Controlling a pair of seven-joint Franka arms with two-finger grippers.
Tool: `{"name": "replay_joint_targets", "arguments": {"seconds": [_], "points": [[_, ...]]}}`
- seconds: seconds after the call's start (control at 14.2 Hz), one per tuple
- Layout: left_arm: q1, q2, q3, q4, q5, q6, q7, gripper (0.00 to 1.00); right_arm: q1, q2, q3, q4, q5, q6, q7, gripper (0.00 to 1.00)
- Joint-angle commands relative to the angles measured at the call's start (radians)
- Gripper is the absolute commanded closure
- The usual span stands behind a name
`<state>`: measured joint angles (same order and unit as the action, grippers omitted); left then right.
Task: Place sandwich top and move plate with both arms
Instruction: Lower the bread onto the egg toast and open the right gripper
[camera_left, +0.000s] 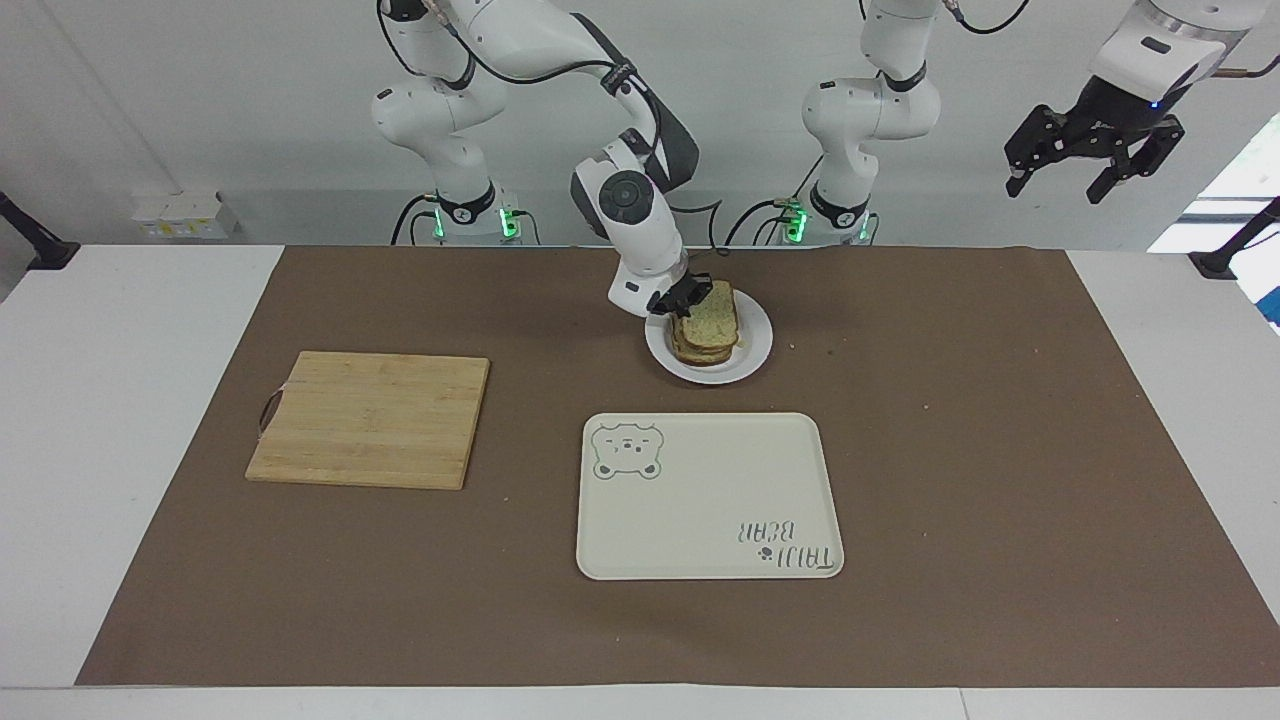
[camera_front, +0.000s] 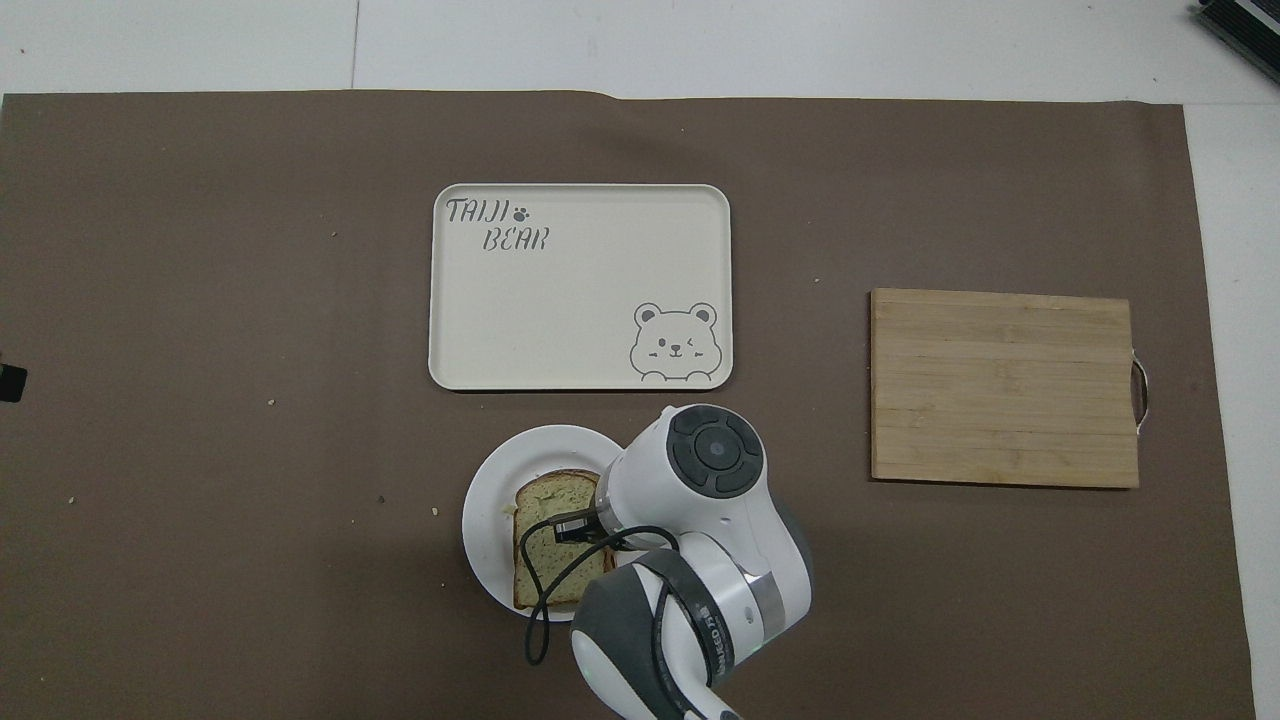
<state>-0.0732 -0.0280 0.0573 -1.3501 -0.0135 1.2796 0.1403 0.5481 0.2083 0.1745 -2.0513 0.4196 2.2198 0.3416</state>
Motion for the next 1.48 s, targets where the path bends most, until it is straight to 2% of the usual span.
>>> {"name": "replay_joint_targets", "arguments": {"seconds": [0.0,0.35,0.42,0.49,0.56,0.63,0.98,1.41], "points": [[0.0,-0.027,0.001,-0.029,0.009,-0.005,-0.007,0.0,0.004,-0.003,-0.001,-0.007,0.033,0.02,0.03,1.0],[-0.002,-0.026,0.001,-0.029,0.009,-0.005,-0.008,0.0,0.003,-0.003,-0.001,-0.007,0.033,0.02,0.028,1.0],[-0.002,-0.027,0.001,-0.029,0.009,-0.005,-0.007,0.0,0.003,-0.001,-0.001,-0.007,0.033,0.02,0.027,0.93],[0.0,-0.027,0.001,-0.029,0.009,-0.005,-0.008,0.0,0.001,0.0,-0.001,-0.006,0.031,0.02,0.019,0.66],[0.0,-0.027,0.001,-0.029,0.009,-0.005,-0.008,0.0,0.001,0.003,-0.001,0.0,0.031,0.018,0.014,0.22],[0.0,-0.026,0.001,-0.029,0.009,-0.005,-0.007,0.0,0.001,0.008,-0.001,0.008,0.025,0.02,0.01,0.0],[0.0,-0.027,0.001,-0.029,0.009,-0.005,-0.008,0.0,-0.011,-0.004,-0.012,0.029,0.011,0.0,-0.038,0.0],[-0.002,-0.026,0.001,-0.029,0.009,-0.005,-0.008,0.0,-0.111,-0.107,-0.013,0.034,-0.114,-0.063,-0.041,0.0]]}}
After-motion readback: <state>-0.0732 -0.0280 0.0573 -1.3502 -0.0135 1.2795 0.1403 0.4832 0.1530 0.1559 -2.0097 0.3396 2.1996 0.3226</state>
